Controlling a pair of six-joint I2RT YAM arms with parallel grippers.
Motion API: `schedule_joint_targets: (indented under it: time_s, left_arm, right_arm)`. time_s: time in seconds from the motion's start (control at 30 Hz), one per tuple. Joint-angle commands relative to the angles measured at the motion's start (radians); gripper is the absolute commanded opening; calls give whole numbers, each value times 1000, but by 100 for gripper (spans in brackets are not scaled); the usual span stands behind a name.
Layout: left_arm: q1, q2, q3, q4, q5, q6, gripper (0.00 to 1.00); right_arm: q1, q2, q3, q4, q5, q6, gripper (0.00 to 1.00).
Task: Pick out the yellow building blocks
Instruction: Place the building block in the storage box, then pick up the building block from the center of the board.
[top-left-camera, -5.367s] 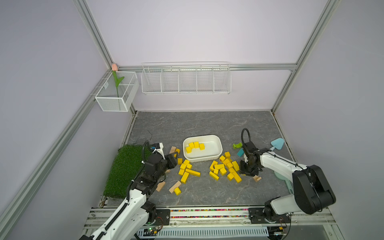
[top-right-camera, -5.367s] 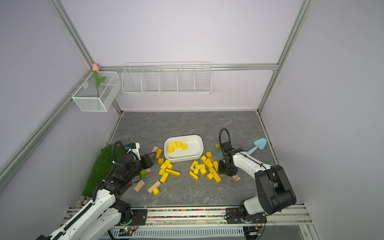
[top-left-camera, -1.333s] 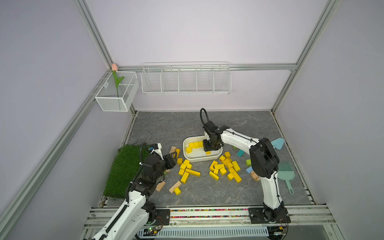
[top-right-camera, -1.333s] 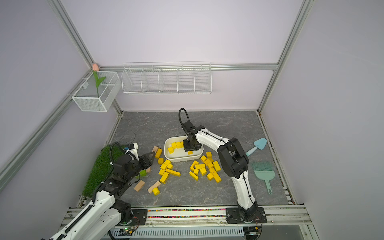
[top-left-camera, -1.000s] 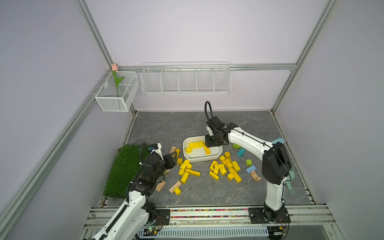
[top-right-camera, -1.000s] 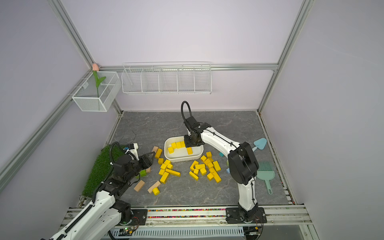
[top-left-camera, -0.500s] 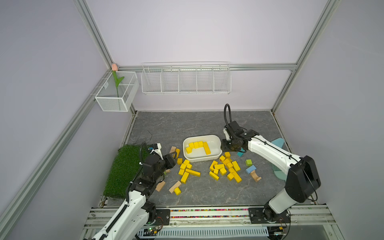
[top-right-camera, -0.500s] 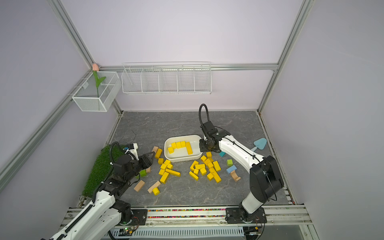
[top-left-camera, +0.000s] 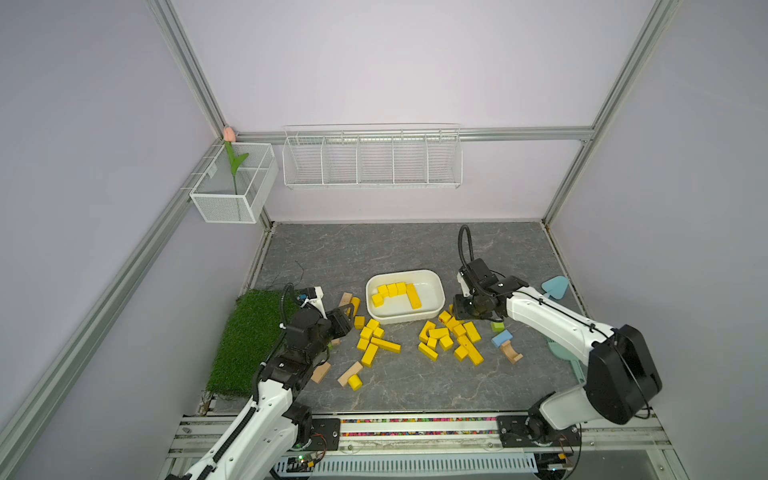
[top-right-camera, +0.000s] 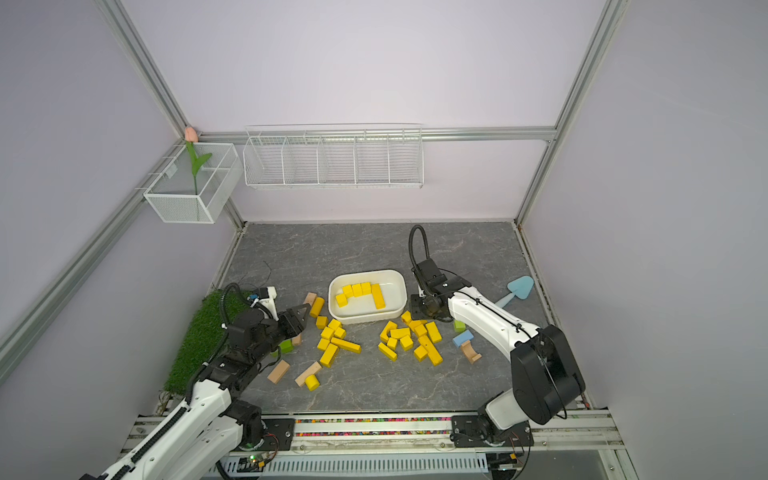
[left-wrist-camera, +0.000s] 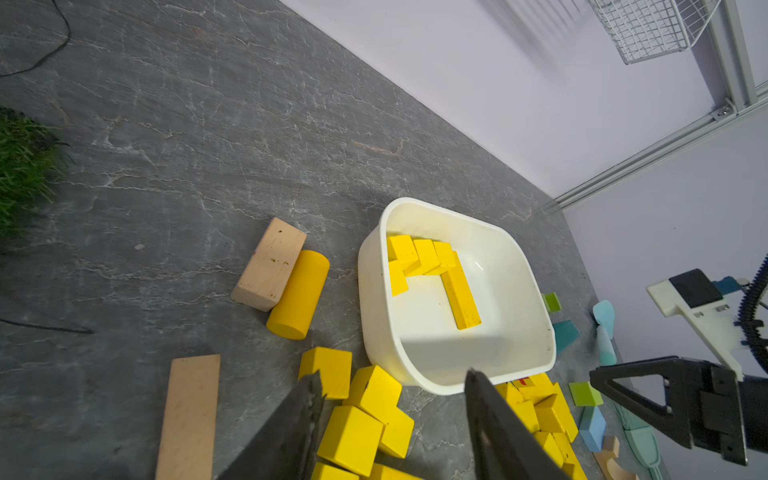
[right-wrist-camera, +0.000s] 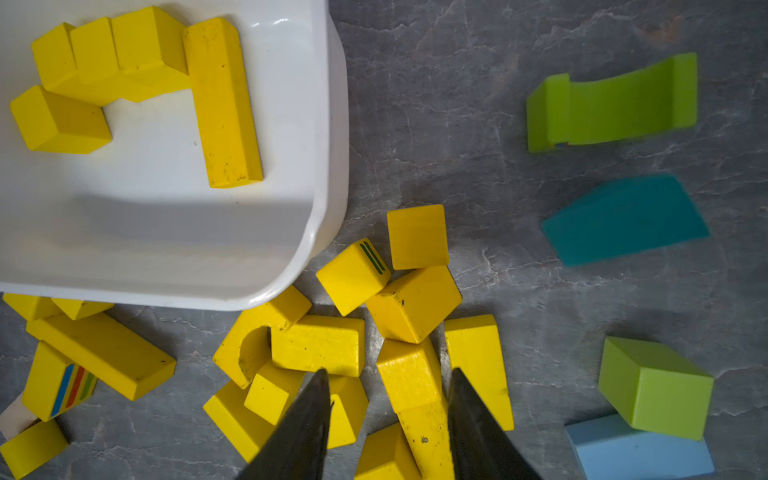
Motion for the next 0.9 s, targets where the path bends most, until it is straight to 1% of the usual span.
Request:
schedule_joint_targets:
  time_s: [0.0, 0.13, 0.43, 0.47, 0.53, 0.87]
  left_arm:
    - [7, 6, 9, 12, -2, -10, 57]
    - [7, 9, 9, 12, -1, -10, 57]
    - [7, 18, 21, 10, 0, -11, 57]
    - [8, 47, 24, 10, 1, -12, 57]
    - [8, 56, 29, 10, 3, -12, 57]
    - [9, 54, 40, -8, -9, -19, 57]
  right_arm:
    - [-6, -43, -42, 29, -23, 0, 47]
    - [-6, -63, -77, 45, -31, 7, 47]
    - [-6, -165, -206, 118, -49, 44, 48]
    - [-6, -175, -213, 120, -47, 46, 48]
    - [-6, -190, -228, 122, -45, 51, 48]
    - [-6, -224, -286, 116, -63, 91, 49]
